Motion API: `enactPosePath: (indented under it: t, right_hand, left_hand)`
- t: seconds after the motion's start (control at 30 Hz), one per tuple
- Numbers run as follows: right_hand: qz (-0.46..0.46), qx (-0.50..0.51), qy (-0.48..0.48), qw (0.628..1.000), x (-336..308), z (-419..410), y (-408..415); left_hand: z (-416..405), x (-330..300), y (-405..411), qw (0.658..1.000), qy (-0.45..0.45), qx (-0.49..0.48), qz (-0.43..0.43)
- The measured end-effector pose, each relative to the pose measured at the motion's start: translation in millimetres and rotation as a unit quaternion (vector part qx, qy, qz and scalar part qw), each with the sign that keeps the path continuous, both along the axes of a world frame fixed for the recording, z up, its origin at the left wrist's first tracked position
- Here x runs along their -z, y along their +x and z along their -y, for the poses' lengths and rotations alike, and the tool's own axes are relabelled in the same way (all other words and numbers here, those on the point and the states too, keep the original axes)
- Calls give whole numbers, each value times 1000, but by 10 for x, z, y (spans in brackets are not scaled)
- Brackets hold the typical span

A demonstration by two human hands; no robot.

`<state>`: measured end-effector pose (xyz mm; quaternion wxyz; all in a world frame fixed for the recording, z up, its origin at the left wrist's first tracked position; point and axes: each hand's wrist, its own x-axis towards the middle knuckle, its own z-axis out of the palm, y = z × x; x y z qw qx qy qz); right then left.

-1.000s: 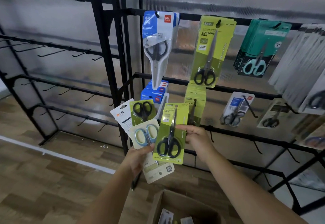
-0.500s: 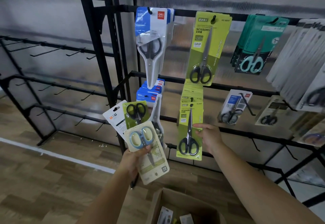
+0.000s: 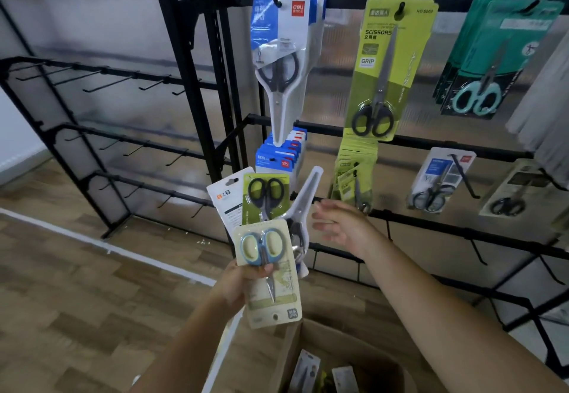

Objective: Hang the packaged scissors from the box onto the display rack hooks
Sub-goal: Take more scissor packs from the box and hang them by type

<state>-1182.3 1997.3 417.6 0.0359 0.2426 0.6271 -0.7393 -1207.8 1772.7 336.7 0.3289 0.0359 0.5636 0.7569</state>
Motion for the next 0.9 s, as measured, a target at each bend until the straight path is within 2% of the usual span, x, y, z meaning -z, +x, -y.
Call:
enactPosePath:
  t: [0.07, 0.13, 0.23, 0.33, 0.5, 0.63, 0.73, 0.83, 0.9]
  right_hand:
    - [5, -62, 5, 998, -53, 94, -14]
    - [13, -58, 37, 998, -82, 162, -31]
    - [-9, 35, 45, 998, -113, 161, -14]
    - [-56, 107, -10, 993, -128, 128, 68]
    - [-131, 189, -57, 971, -158, 189, 187]
    - [-148, 230, -67, 960, -212, 132, 252]
    - [-148, 262, -138, 944, -235, -51, 320]
    - [-163, 223, -232, 933, -211, -68, 342]
    - [-153, 189, -255, 936, -144, 75, 322]
  left_hand:
    - [38, -17, 20, 999, -23, 22, -6]
    - [61, -56, 34, 999, -31, 42, -15]
    - [91, -102, 31, 1000, 4, 11, -7]
    - [86, -158, -2, 997, 25, -74, 19]
    - [-66, -355, 11, 990, 43, -136, -6]
    - [-142, -422, 22, 981, 55, -185, -7]
    - [-105, -399, 21, 973, 53, -223, 5]
    - [-127, -369, 44, 973, 35, -227, 6]
    - [-216, -388, 81, 976, 38, -214, 0]
